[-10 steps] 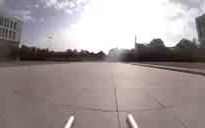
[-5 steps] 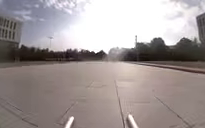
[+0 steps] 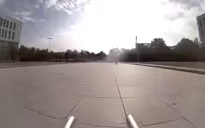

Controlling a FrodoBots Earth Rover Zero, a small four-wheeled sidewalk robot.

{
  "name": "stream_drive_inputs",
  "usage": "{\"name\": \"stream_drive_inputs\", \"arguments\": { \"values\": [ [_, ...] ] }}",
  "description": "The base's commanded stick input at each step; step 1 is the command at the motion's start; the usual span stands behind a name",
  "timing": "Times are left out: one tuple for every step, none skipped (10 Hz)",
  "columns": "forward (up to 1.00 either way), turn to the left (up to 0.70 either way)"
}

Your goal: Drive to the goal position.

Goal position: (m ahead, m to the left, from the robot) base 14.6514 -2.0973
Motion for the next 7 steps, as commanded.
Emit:
{"name": "stream_drive_inputs", "arguments": {
  "values": [
    [1.00, 0.00],
    [1.00, 0.00],
    [1.00, 0.00],
    [1.00, 0.00],
    [1.00, 0.00],
    [1.00, 0.00],
    [1.00, 0.00]
  ]
}}
